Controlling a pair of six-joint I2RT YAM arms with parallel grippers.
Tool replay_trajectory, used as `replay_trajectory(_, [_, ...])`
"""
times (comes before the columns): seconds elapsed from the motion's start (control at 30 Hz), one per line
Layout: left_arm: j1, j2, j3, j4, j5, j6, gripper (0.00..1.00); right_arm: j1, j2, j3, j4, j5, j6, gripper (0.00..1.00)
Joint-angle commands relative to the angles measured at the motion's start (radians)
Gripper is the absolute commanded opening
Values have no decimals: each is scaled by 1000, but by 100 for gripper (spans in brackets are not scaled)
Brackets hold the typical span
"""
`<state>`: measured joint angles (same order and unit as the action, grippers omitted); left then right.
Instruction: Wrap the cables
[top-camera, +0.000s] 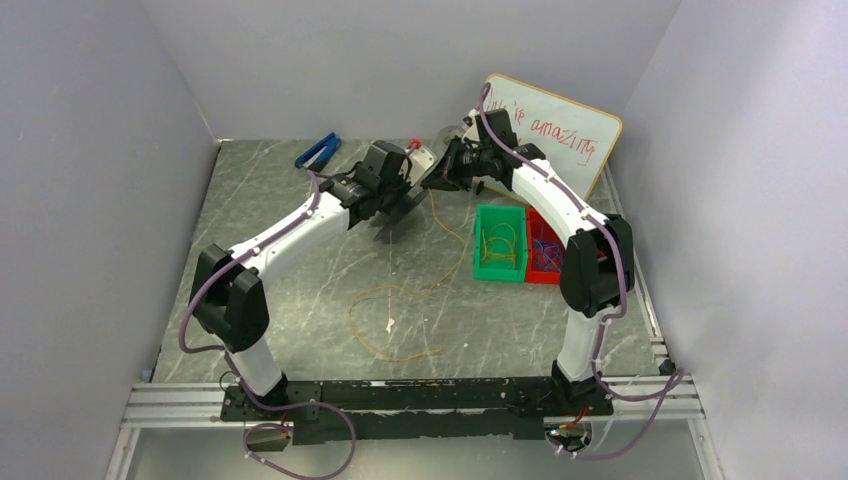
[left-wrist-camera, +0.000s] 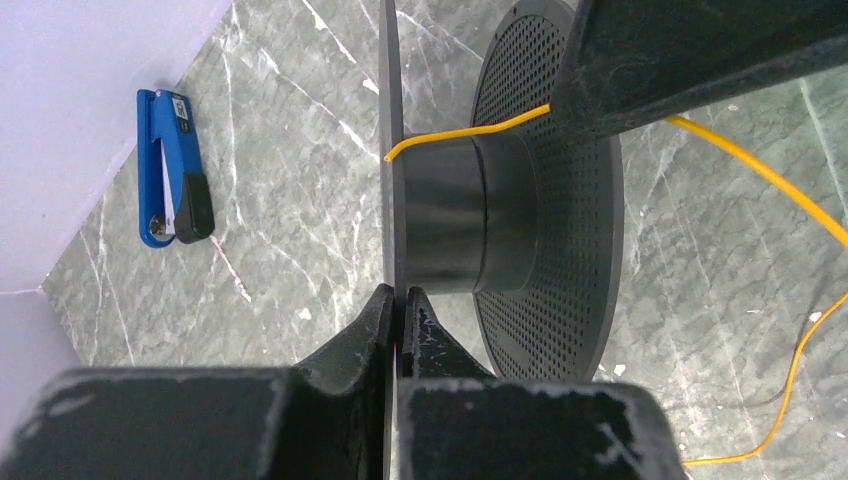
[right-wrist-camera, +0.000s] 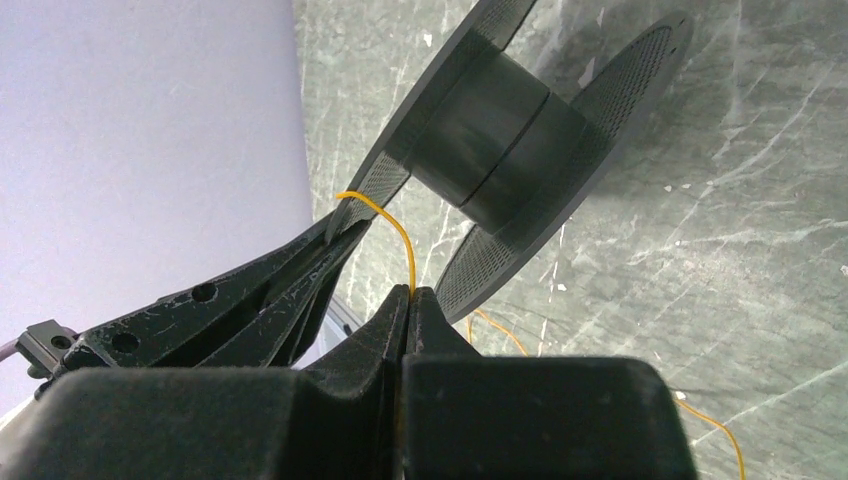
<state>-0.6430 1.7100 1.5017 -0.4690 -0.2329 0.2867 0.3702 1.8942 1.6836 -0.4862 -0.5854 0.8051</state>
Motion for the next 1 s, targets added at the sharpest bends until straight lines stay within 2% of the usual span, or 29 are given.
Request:
replay_trajectory(0.0, [-12,-25,22,-1,65,-25,3,10,-15,-3,26,-18,4,0])
replay_trajectory(0.47, [-13,-28,16,2,59,-24,3,12,-55,-45,31,-4,-12,0])
replay_trajectory(0.97, [-12,-30,5,-3,87,-18,3,4,-21,12,20,-7,-15,0])
